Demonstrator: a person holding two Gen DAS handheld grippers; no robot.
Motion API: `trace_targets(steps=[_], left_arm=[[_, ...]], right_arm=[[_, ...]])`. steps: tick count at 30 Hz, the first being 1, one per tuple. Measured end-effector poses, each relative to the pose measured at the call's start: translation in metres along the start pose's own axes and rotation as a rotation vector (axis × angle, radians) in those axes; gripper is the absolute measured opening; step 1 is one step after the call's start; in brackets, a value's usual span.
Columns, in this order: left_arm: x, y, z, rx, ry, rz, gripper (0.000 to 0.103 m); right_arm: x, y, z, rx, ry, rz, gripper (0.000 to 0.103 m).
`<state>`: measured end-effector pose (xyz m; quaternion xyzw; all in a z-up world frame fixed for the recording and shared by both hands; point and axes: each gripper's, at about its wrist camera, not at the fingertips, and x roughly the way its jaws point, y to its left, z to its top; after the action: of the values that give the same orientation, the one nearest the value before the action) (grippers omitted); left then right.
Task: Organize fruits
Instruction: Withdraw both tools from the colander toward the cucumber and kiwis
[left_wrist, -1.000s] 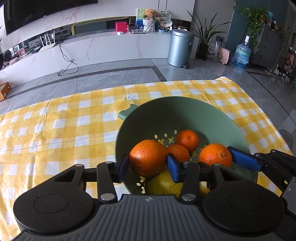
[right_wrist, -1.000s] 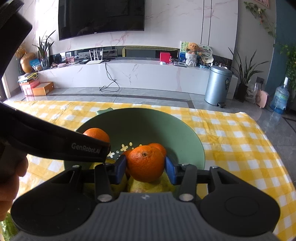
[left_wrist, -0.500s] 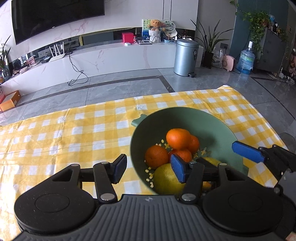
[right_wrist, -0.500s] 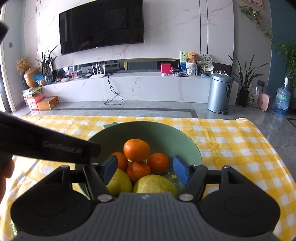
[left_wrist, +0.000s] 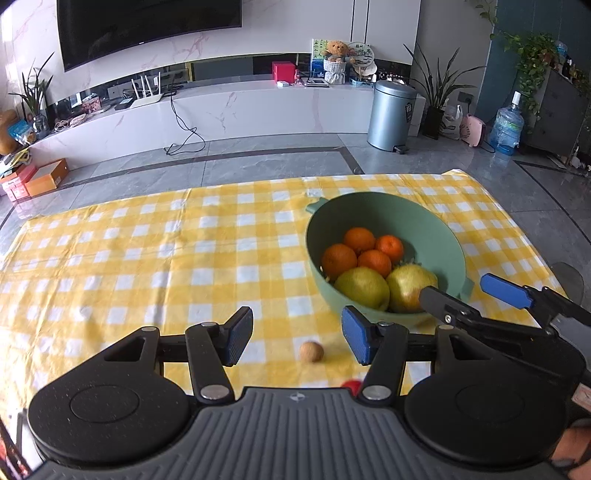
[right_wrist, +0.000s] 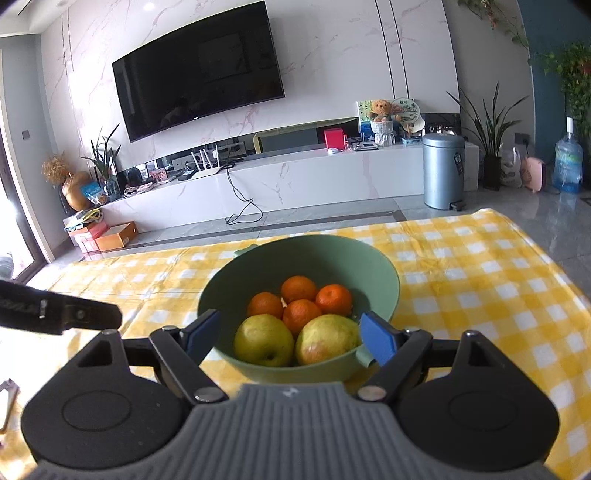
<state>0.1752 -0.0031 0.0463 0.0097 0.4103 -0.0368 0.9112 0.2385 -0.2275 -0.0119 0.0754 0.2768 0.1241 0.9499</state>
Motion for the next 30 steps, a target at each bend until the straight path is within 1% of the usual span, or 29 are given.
trace_targets(steps=[5,8,11,13,16,19,22,24,27,29,30], left_arm=[[-0.021,0.006,-0.022,-0.008,0.011,0.006,0.065],[-0.027,0.007,-0.036,-0.01,0.032,0.002,0.065],[-0.031,0.009,-0.051,-0.008,0.052,-0.007,0.065],[-0.034,0.012,-0.062,-0.026,0.066,-0.017,0.065],[-0.034,0.019,-0.078,-0.075,0.103,-0.034,0.065],[-0.03,0.027,-0.092,-0.128,0.135,-0.032,0.065],[-0.024,0.037,-0.103,-0.225,0.153,-0.036,0.065],[-0.018,0.044,-0.109,-0.302,0.157,-0.04,0.065],[-0.007,0.052,-0.117,-0.4,0.166,-0.049,0.065],[-0.001,0.056,-0.121,-0.458,0.163,-0.05,0.065],[0.002,0.058,-0.122,-0.478,0.165,-0.051,0.065]], right_arm=[[-0.017,0.01,-0.019,-0.001,0.029,0.039,0.082],[-0.024,0.011,-0.032,0.01,0.074,0.067,0.082],[-0.029,0.012,-0.045,0.046,0.131,0.099,0.082],[-0.034,0.013,-0.051,0.063,0.15,0.115,0.082],[-0.042,0.02,-0.058,0.057,0.16,0.119,0.082],[-0.047,0.025,-0.066,0.054,0.174,0.126,0.082],[-0.05,0.027,-0.072,0.061,0.202,0.145,0.079],[-0.049,0.031,-0.074,0.048,0.222,0.15,0.073],[-0.047,0.04,-0.079,-0.003,0.24,0.146,0.063],[-0.044,0.044,-0.081,-0.028,0.247,0.137,0.059],[-0.042,0.045,-0.081,-0.037,0.255,0.138,0.054]])
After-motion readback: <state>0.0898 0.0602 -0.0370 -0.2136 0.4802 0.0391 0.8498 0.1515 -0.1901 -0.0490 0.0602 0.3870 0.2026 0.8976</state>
